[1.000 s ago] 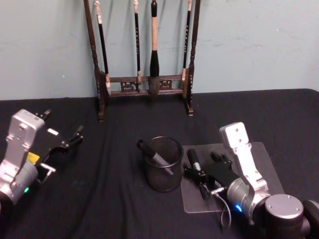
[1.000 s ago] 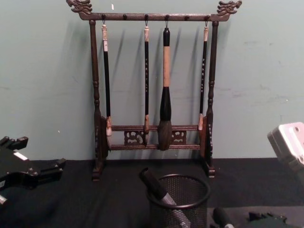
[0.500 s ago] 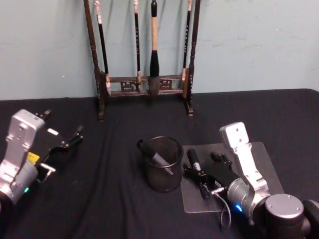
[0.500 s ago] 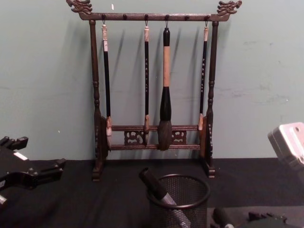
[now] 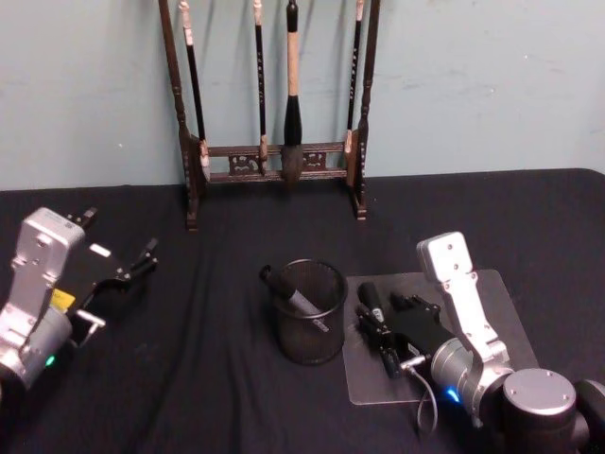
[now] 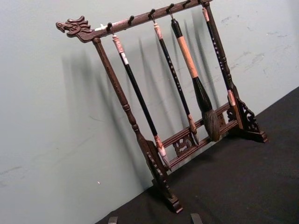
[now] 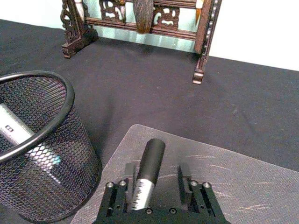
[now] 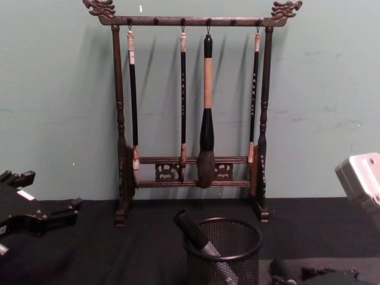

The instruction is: Pick up the water-based marker from the table and place it into the pen holder.

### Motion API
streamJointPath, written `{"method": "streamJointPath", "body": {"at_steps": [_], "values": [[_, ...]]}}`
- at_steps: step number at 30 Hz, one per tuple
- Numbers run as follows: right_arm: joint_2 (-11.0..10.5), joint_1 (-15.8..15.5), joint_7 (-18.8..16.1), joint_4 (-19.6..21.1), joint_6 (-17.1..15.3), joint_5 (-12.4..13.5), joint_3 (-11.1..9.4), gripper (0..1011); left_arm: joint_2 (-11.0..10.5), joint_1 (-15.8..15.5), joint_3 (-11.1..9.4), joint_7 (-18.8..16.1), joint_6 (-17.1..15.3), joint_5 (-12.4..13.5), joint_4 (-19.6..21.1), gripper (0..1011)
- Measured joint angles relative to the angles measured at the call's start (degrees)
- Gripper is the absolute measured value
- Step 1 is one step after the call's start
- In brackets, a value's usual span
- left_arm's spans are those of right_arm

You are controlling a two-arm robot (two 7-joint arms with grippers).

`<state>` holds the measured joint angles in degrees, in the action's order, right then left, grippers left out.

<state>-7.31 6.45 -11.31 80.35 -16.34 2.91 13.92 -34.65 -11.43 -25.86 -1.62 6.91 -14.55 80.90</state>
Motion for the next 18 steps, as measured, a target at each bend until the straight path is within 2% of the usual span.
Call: {"method": "streamJointPath", "body": {"at_steps": [2, 4, 5, 12, 18], "values": [[0.0, 0.0, 0.02, 0.02, 0.0, -0.01, 0.0, 534, 0.0, 0.0, 0.0, 0.0, 0.0, 0.0, 0.0, 1009], [0.0, 0.0, 0.03, 0.02, 0.01, 0.0, 0.0, 503, 0.0, 0.0, 0.0, 0.0, 0.0, 0.0, 0.0, 1009], [0.0, 0.0, 0.03, 0.02, 0.0, -0.01, 0.0, 433, 0.0, 0.0, 0.0, 0.0, 0.0, 0.0, 0.0, 1009], [0.0, 0.0, 0.04, 0.02, 0.01, -0.01, 0.0, 246, 0.0, 0.0, 0.0, 0.0, 0.0, 0.0, 0.0, 1009], [0.0, 0.0, 0.03, 0.03, 0.0, -0.01, 0.0, 241, 0.0, 0.0, 0.0, 0.0, 0.0, 0.0, 0.0, 1009]]}}
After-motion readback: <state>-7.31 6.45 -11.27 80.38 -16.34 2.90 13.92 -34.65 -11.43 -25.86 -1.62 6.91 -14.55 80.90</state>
